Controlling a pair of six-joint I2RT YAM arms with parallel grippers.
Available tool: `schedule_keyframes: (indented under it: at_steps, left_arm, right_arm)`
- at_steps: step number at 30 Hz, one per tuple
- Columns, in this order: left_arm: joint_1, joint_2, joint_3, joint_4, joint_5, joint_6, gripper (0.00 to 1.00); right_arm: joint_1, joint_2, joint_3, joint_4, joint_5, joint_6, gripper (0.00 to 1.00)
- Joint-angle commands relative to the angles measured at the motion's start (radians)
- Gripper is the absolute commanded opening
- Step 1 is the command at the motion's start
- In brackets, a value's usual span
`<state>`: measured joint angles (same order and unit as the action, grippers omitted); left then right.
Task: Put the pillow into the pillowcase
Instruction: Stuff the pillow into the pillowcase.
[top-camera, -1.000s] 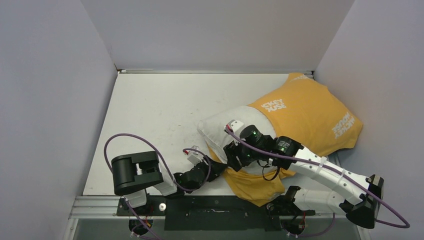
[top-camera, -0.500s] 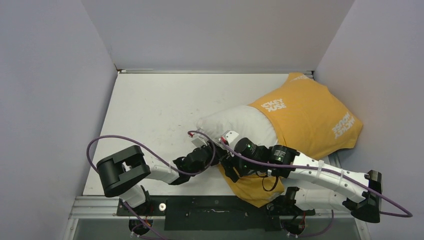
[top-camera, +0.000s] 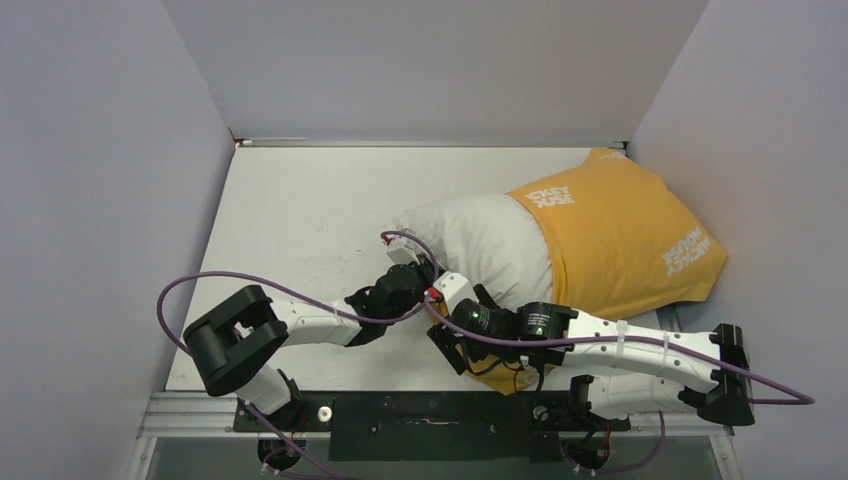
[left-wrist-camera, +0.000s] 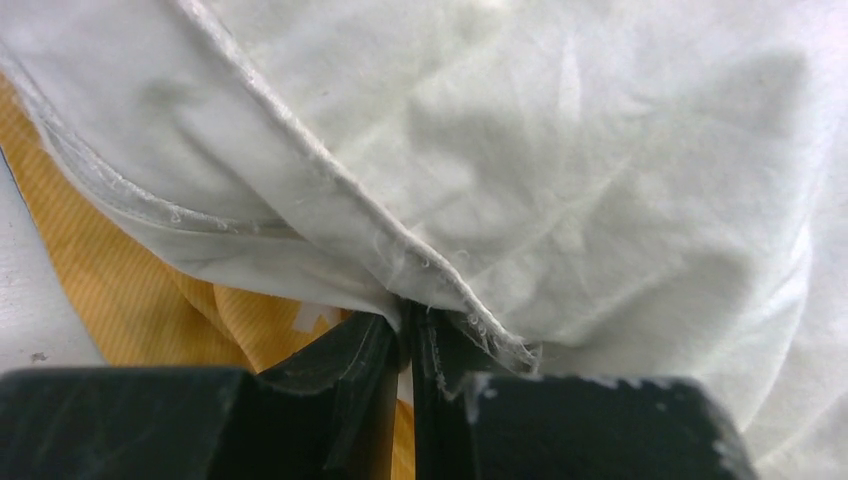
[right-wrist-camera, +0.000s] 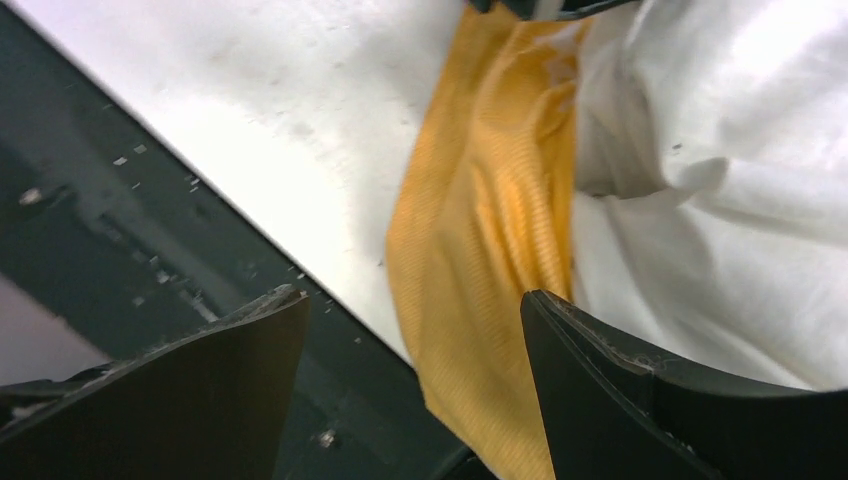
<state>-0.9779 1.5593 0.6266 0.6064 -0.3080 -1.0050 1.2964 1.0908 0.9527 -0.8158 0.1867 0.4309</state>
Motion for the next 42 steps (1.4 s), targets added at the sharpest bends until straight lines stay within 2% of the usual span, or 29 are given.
schedule_keyframes:
  at_steps: [1, 7, 10, 13, 17, 20, 23, 26, 30, 34, 37, 40, 42]
  left_arm:
    - [0.009, -0.074, 0.045, 0.037, 0.015, 0.040, 0.10]
    - [0.011, -0.100, 0.027, 0.037, 0.023, 0.034, 0.09]
    - [0.013, -0.105, 0.022, 0.041, 0.029, 0.027, 0.08]
    - [0.022, -0.108, 0.008, 0.057, 0.041, 0.012, 0.08]
    - [0.045, -0.116, -0.002, 0.048, 0.058, 0.000, 0.09]
    - [0.062, -0.124, 0.003, 0.005, 0.077, 0.000, 0.15]
    - [0.077, -0.140, 0.020, -0.068, 0.110, -0.001, 0.31]
    - [0.077, -0.165, 0.033, -0.167, 0.159, 0.002, 0.50]
    - [0.072, -0.223, -0.005, -0.283, 0.218, -0.042, 0.60]
    - [0.056, -0.322, -0.085, -0.352, 0.247, -0.096, 0.60]
    - [0.010, -0.372, -0.119, -0.357, 0.269, -0.117, 0.52]
    - [-0.057, -0.361, -0.111, -0.351, 0.276, -0.125, 0.43]
    - [-0.090, -0.337, -0.101, -0.336, 0.273, -0.142, 0.41]
  right_arm:
    - [-0.011, 0.038, 0.046, 0.022, 0.219, 0.070, 0.80]
    - [-0.045, 0.134, 0.037, 0.138, 0.251, 0.025, 0.80]
    - [-0.084, 0.182, -0.004, 0.190, 0.219, 0.004, 0.78]
    - [-0.113, 0.195, -0.064, 0.242, 0.135, 0.002, 0.64]
    - [-0.118, 0.144, -0.157, 0.318, -0.028, 0.031, 0.35]
    - [-0.116, 0.096, -0.251, 0.391, -0.157, 0.075, 0.19]
    - [-0.114, 0.069, -0.335, 0.459, -0.266, 0.122, 0.11]
    - [-0.103, 0.028, -0.406, 0.530, -0.293, 0.174, 0.09]
    - [-0.101, -0.033, -0.443, 0.547, -0.243, 0.189, 0.09]
    - [-0.094, -0.109, -0.450, 0.575, -0.228, 0.152, 0.10]
    - [-0.089, -0.159, -0.460, 0.599, -0.234, 0.120, 0.10]
    - [-0.085, -0.192, -0.473, 0.625, -0.268, 0.082, 0.11]
    - [-0.082, -0.197, -0.485, 0.639, -0.276, 0.076, 0.10]
